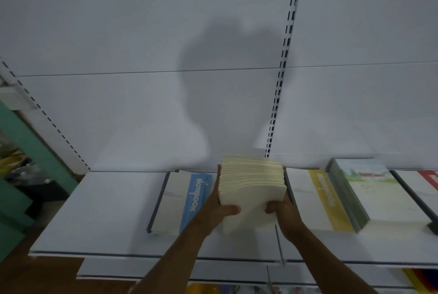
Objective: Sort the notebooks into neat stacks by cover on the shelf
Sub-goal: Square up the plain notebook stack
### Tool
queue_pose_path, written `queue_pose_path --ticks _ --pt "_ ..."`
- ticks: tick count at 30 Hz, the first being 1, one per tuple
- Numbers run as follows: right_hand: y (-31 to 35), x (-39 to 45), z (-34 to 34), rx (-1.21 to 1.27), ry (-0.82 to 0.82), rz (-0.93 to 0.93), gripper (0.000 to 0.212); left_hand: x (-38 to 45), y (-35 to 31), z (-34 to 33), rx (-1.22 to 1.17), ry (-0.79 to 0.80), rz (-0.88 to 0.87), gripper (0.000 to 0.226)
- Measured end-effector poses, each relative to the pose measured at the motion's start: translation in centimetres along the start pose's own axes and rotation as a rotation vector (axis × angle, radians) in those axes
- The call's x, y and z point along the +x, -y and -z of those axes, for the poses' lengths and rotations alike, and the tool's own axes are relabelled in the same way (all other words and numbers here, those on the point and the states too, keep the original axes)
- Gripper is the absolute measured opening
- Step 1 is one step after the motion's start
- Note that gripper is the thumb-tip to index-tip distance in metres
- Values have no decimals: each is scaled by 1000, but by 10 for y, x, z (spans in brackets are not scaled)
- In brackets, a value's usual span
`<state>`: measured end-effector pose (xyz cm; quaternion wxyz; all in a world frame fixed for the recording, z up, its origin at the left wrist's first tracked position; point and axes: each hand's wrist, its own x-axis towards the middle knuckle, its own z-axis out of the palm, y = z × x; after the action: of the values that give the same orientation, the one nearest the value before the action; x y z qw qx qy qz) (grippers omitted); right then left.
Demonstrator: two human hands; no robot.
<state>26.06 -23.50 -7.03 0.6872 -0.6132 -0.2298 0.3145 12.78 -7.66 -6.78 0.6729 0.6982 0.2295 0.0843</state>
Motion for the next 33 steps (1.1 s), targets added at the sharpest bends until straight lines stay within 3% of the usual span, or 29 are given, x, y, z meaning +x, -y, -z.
queue_pose_path --ticks 11,16,20,24,28,31,33 --pt "-3 -9 5 -62 13 -88 90 -8 17 -4 172 -8 104 93" --pt "10 -5 -1 -118 15 -99 74 -3 -1 -11 50 -76 112 107" --pt "34 4 -12 -84 -69 -142 56 9 -24 -18 -105 -173 121 98" --pt "39 13 -8 -151 -101 -429 54 24 -37 -15 -200 -169 310 70" --pt "31 18 -2 -247 -58 -572 32 24 -26 -12 -213 -193 562 67" --pt "21 19 2 -234 -60 -611 17 22 -22 -14 -330 -199 583 38" --pt "17 20 2 -185 -89 -616 17 24 -18 -15 -385 -187 586 45"
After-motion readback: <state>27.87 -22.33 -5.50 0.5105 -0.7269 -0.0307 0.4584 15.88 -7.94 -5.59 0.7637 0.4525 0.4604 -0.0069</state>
